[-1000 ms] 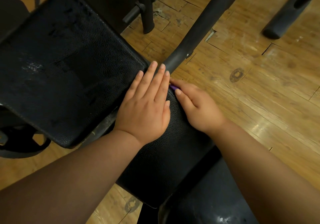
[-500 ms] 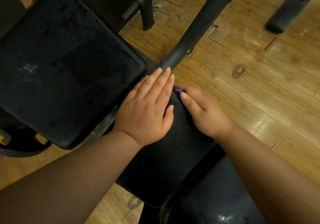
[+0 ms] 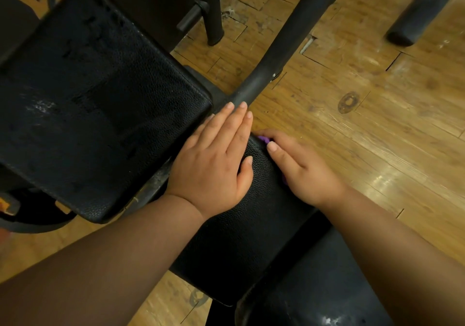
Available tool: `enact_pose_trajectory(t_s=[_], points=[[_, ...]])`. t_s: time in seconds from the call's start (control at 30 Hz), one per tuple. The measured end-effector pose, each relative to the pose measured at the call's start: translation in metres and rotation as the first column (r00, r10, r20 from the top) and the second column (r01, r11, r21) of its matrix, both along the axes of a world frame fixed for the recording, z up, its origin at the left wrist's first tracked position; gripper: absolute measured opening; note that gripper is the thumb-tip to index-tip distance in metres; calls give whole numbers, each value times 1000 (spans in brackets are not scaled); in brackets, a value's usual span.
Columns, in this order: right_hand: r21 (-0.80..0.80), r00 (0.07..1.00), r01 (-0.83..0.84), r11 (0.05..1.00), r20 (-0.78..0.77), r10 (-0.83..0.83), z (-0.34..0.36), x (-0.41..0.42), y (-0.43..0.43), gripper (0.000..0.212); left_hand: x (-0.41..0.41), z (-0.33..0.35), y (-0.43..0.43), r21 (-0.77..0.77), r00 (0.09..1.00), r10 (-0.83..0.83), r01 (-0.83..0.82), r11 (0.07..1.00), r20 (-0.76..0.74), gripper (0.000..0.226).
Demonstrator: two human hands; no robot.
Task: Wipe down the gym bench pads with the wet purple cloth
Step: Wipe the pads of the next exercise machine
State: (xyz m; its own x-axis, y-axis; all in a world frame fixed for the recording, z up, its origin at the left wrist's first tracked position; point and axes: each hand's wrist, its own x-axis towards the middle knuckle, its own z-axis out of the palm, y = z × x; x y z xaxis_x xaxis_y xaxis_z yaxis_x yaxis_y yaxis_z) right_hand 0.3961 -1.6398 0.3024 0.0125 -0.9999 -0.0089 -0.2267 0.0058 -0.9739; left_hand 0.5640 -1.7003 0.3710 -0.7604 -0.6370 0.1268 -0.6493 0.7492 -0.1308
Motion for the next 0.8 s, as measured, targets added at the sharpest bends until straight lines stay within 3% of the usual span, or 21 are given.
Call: enact_pose_trajectory(t_s=[0.07,0.13,0.17,0.3,0.37,0.47,0.53,0.6,0.7,0.8], points=[[177,988,-37,984,157,9,-1,-3,-10,38,0,0,0,1,1000,0,0,1000,-2,61],[379,987,-70,923,158,11,-2,-8,-19,38,-1,0,1,7,1000,2,-2,1000,-1,61],[393,991,-73,917,131,23,0,-8,-20,36,0,0,1,10,1000,4,-4,1000,-1,61],[64,999,39,997,20,-41,4,1,-5,37,0,0,0,11,1000,3,-3,1000,-8,61],[34,998,54,998,43,-55,-1,2,-1,33,-1,-1,0,7,1000,2,-2,1000,-11,61],[343,975,-47,938,221,-32,2,-3,-14,44,-1,-1,0,6,1000,0,0,1000,-7,61],[471,975,-73,879,219,-36,5,-5,-19,38,0,-1,0,8,1000,0,0,1000,-5,61],[360,992,5,933,116,-50,11,-2,-17,35,-1,0,0,5,1000,1,-1,1000,-4,61],[35,982,94,995,-168,-87,11,7,1,43,-1,0,0,-1,1000,-7,7,1000,-7,60],[-64,923,156,986,-347,-168,9,16,9,48,1,-1,1,-2,1000,-17,17,1000,-4,59]])
